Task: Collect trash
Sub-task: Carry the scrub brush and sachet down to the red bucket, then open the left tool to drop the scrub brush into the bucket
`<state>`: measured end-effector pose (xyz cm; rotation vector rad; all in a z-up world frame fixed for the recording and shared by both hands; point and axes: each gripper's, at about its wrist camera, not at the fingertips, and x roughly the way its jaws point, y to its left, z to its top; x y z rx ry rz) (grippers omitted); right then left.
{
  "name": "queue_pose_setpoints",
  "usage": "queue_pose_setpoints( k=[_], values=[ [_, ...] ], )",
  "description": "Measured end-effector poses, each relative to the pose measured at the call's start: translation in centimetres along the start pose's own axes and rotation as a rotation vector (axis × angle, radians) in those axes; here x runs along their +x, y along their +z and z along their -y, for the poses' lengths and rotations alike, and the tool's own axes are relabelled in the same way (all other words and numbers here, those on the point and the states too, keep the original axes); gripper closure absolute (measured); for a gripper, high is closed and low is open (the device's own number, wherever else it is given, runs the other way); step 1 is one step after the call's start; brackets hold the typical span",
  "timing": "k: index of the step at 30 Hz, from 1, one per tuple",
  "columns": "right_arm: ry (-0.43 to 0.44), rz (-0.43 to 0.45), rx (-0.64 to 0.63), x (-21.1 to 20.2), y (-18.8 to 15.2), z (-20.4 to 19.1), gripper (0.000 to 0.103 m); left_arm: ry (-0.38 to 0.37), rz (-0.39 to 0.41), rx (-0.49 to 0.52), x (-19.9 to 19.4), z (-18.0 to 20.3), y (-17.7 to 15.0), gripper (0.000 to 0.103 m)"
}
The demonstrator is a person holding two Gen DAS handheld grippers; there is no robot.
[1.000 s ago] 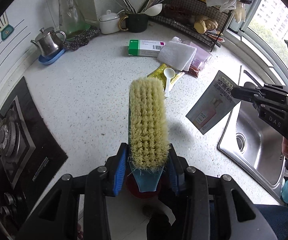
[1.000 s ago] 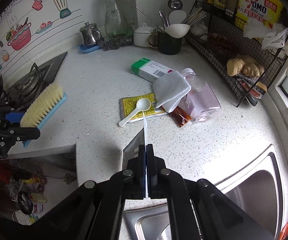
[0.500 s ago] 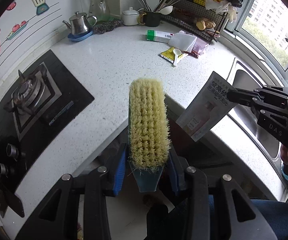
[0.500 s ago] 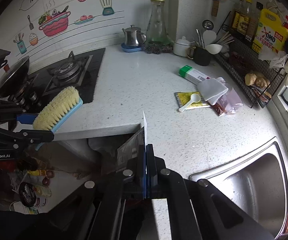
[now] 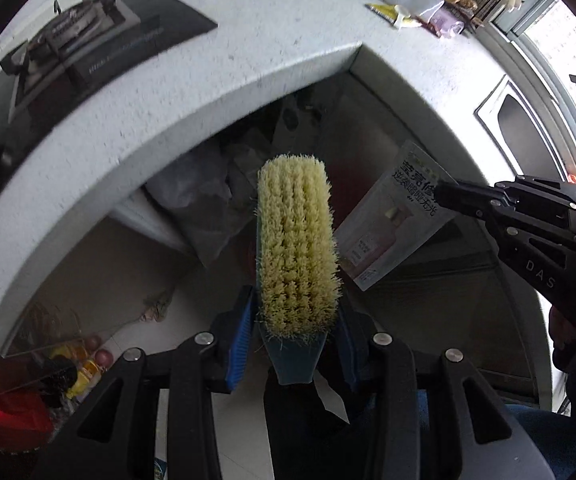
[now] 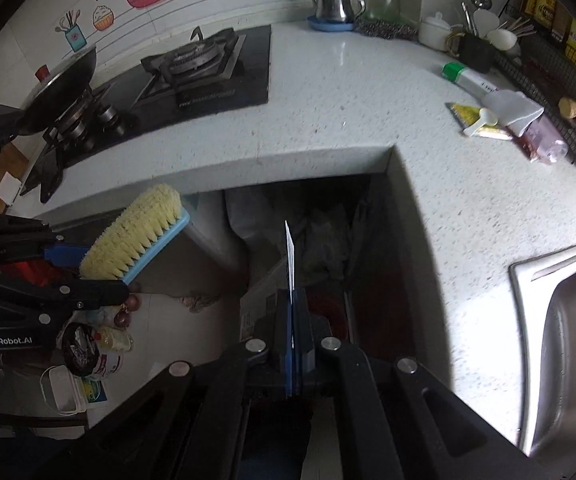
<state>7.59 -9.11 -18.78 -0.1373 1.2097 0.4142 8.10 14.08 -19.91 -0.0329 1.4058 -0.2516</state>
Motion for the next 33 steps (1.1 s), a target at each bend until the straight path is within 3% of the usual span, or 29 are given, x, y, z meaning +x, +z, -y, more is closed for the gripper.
queue_pose_setpoints(
  k=[9, 20, 24, 33],
  values=[
    [-0.014, -0.063, 0.017, 9.9, -3.4, 0.7, 0.103, -0.014, -0.111, 0.002, 13.1, -1.5, -1.6, 0.068],
    [-0.059, -0.095, 0.113, 20.7, -7.5, 5.0, 0.103, -0.044, -0.172, 0.043, 27.4, -1.9, -0.7, 0.068],
    [-0.066, -0.061, 0.130, 22.6, -8.4, 6.3, 0.103, -0.049, -0.184, 0.082, 30.8, -1.5, 0.1, 0.068],
    [-0.063, -0.068, 0.179, 23.9, -9.8, 8.1, 0.103, -0.039, -0.195, 0.118, 33.9, -0.2, 2.1, 0.068]
  ],
)
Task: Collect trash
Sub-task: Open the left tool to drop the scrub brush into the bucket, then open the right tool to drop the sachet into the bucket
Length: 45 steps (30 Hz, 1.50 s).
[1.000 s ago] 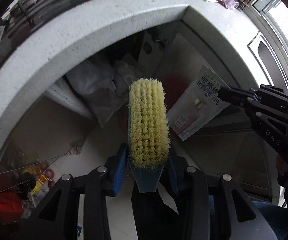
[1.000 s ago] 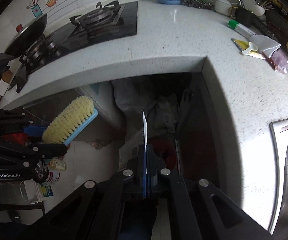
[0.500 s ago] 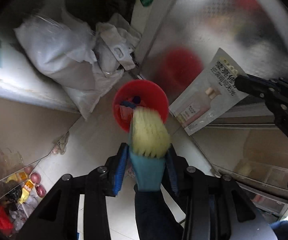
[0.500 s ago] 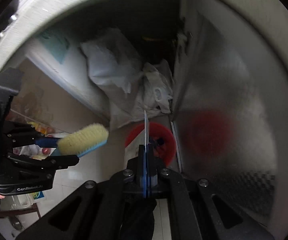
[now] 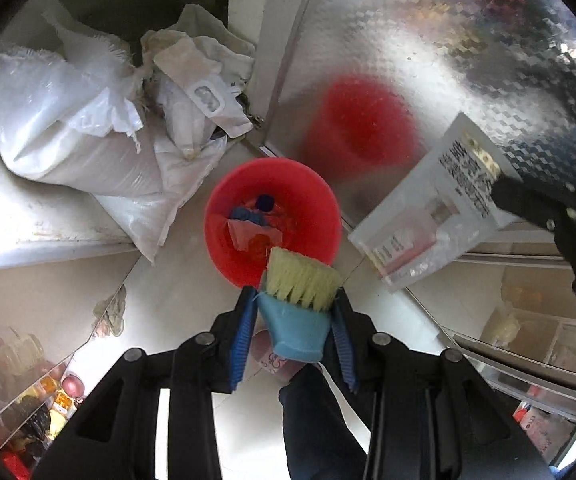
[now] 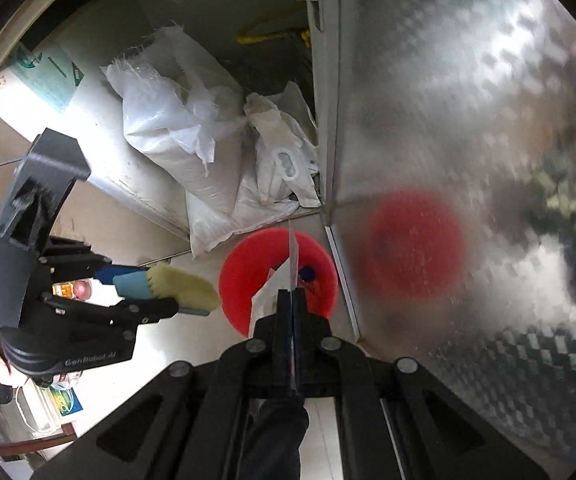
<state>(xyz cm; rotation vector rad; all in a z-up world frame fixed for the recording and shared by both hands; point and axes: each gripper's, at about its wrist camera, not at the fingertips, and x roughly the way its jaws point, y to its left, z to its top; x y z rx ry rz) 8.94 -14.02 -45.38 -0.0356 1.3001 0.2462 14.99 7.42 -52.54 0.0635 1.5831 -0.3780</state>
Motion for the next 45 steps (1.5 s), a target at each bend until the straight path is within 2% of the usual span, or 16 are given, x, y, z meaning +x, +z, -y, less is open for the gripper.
queue_pose_setpoints(
  k=[7, 11, 17, 24, 25, 26, 30, 33, 45],
  values=[
    [-0.007, -0.014, 0.022, 1.0, -0.1, 0.5, 0.103, 0.003, -0.001, 0.008, 0.5, 0.1, 1.3, 0.066],
    [-0.007, -0.023, 0.032, 1.1, -0.1, 0.8, 0.103, -0.013, 0.009, 0.021, 0.2, 0.2, 1.6, 0.044],
    [-0.007, -0.038, 0.053, 1.0, 0.0, 0.1, 0.103, -0.001, -0.001, 0.044, -0.2, 0.1, 0.6, 0.042],
    [0.016, -0.049, 0.027, 1.3, -0.1, -1.4, 0.103, 0.010, 0.037, -0.016, -1.8, -1.8, -2.2, 0.042],
    [0.018, -0.051, 0.023, 1.3, -0.1, -1.6, 0.103, 0.008, 0.046, -0.027, -2.1, -2.1, -2.6, 0.038],
    [0.021, -0.051, 0.020, 1.3, -0.1, -1.9, 0.103, 0.008, 0.056, -0.040, -2.3, -2.5, -3.0, 0.029],
    [0.030, -0.057, -0.009, 1.6, 0.0, -2.9, 0.103, 0.012, 0.080, -0.073, -3.1, -3.8, -4.4, 0.016],
    [0.028, -0.062, -0.029, 2.0, 0.2, -3.7, 0.103, 0.048, 0.089, -0.066, -3.3, -4.3, -5.0, 0.001],
    [0.003, -0.086, -0.090, 3.9, 1.1, -5.7, 0.103, 0.079, 0.110, -0.107, -3.7, -6.6, -6.2, 0.000]
  ],
)
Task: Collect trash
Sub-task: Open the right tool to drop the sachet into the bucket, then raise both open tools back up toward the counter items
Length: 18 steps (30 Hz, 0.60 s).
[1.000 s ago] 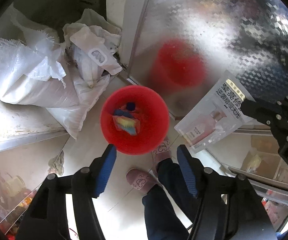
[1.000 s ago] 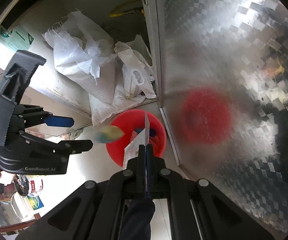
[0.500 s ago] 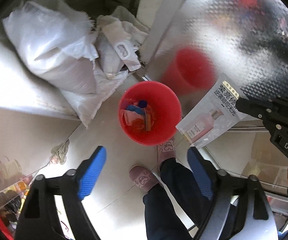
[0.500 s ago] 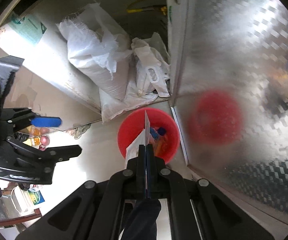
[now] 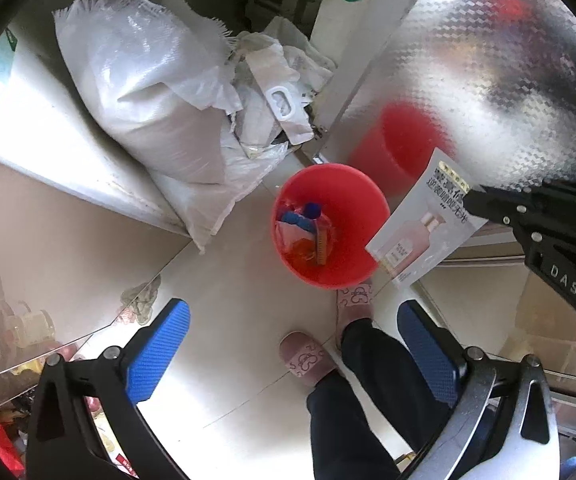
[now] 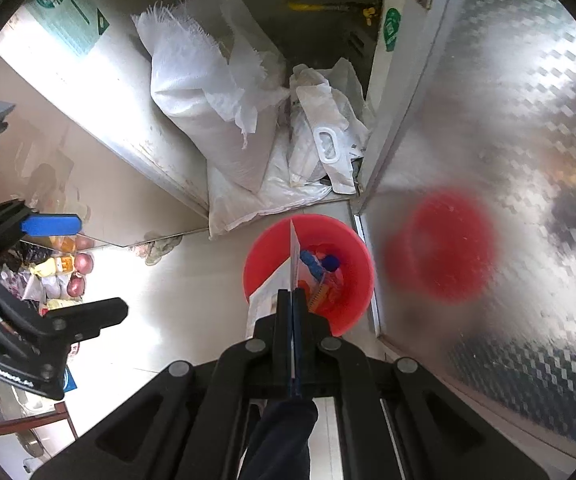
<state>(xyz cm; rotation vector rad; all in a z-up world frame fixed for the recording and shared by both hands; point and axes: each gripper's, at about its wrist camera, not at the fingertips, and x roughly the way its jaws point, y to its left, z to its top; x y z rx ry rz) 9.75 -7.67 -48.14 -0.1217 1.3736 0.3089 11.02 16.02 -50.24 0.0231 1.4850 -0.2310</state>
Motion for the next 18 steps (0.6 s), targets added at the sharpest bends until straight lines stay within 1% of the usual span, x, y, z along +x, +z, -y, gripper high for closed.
queue_pose_setpoints(
  k=[6, 8, 9, 10, 11, 12, 13, 14, 16, 18],
  values=[
    [-0.051, -0.011, -0.020, 0.8, 0.3, -0.2, 0.102, 0.012, 0.007, -0.011, -0.3, -0.6, -0.4, 0.000],
    [-0.078, -0.018, -0.028, 1.2, 0.2, -0.1, 0.095, 0.016, 0.012, -0.013, -0.5, -0.6, -0.4, 0.000],
    [-0.082, -0.021, -0.029, 1.2, 0.3, 0.0, 0.084, 0.018, 0.013, -0.015, -0.7, -0.6, -0.5, 0.000],
    [-0.081, -0.019, -0.026, 1.1, 0.2, 0.2, 0.069, 0.021, 0.015, -0.016, -0.9, -0.6, -0.5, 0.000],
    [-0.077, -0.014, -0.020, 0.9, 0.2, 0.3, 0.063, 0.023, 0.018, -0.017, -1.3, -0.6, -0.5, 0.000],
    [-0.072, -0.007, -0.016, 0.4, 0.2, 0.4, 0.053, 0.026, 0.020, -0.017, -1.8, -0.5, -0.6, 0.000],
    [-0.053, -0.006, -0.036, -0.1, 0.1, 0.4, 0.046, 0.029, 0.022, -0.018, -2.2, -0.5, -0.6, 0.000],
    [-0.048, -0.003, -0.036, -0.6, 0.1, 0.4, 0.044, 0.031, 0.024, -0.020, -2.8, -0.4, -0.7, 0.000],
    [-0.048, -0.002, -0.035, -1.8, 0.2, 0.2, 0.031, 0.032, 0.030, -0.027, -4.4, -0.3, -0.7, 0.000],
    [-0.042, -0.003, -0.031, -3.4, 0.2, 0.0, 0.026, 0.032, 0.046, -0.035, -6.4, -0.1, -0.7, 0.000]
  ],
)
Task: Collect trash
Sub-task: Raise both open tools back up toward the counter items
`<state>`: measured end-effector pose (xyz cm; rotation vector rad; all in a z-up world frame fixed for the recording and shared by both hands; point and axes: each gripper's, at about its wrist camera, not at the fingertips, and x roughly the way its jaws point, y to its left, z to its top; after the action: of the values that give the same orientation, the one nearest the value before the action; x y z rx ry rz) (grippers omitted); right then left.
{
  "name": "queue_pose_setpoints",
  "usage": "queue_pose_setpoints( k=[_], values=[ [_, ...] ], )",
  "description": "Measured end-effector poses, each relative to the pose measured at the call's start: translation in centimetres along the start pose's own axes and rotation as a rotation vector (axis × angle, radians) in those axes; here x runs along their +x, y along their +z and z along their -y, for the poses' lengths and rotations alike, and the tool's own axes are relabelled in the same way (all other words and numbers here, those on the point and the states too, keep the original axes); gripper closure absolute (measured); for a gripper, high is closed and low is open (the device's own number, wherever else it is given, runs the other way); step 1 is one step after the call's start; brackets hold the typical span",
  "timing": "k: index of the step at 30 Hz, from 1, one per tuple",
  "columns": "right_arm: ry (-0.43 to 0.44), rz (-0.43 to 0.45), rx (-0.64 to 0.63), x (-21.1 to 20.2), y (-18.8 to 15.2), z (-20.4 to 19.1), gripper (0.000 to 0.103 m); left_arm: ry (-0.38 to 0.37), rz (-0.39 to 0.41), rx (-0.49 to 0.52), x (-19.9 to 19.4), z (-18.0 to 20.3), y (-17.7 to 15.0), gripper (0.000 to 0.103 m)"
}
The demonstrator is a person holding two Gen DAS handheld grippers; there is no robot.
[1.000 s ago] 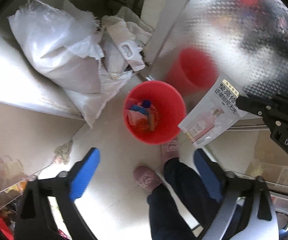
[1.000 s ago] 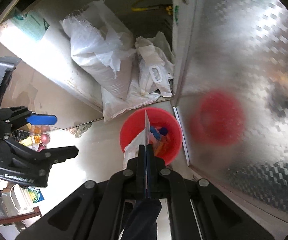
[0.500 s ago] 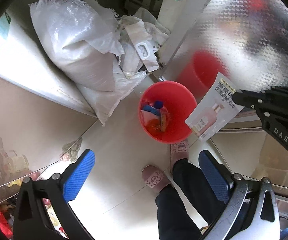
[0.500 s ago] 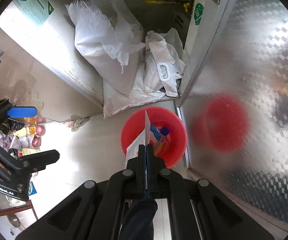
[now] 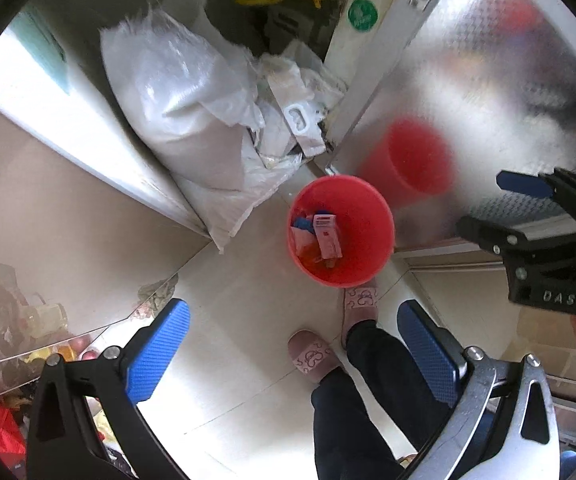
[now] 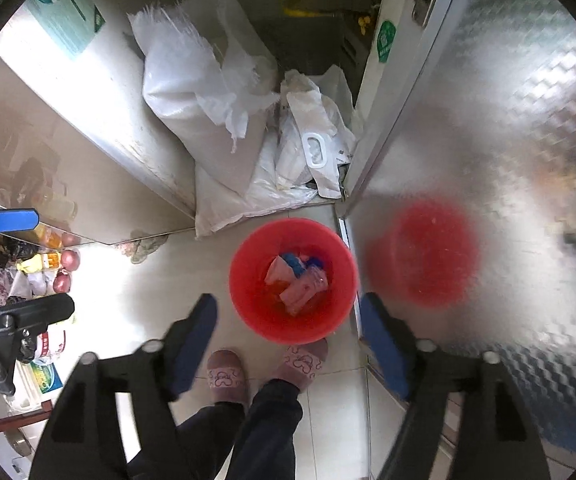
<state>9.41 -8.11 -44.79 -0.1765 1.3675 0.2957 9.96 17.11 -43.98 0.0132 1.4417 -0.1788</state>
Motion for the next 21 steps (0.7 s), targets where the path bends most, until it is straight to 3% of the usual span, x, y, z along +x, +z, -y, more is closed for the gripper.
queue_pose_setpoints(
  k=[2, 4, 8, 14, 21],
  values=[
    [-0.004, 0.011, 0.011, -2.0, 0.1, -0.2, 0.020, 0.004, 0.020, -0.003, -2.3, 0.2, 0.2, 0.000],
    [-0.006, 0.022, 0.027, -4.4, 0.3, -0.4, 0.009, 0.008, 0.034, -0.011, -4.8, 0.5, 0.1, 0.000],
    [0.011, 0.029, 0.061, -9.1, 1.1, -0.7, 0.001, 0.017, 0.065, -0.031, -10.3, 1.2, 0.2, 0.000],
    [0.007, 0.097, 0.072, -17.5, 2.2, -1.6, 0.001, 0.015, 0.149, -0.043, -19.6, 2.3, 0.6, 0.000],
    [-0.008, 0.208, 0.065, -27.4, 3.0, -2.0, 0.001, 0.025, 0.283, 0.016, -28.9, 3.6, 1.7, 0.000]
  ],
)
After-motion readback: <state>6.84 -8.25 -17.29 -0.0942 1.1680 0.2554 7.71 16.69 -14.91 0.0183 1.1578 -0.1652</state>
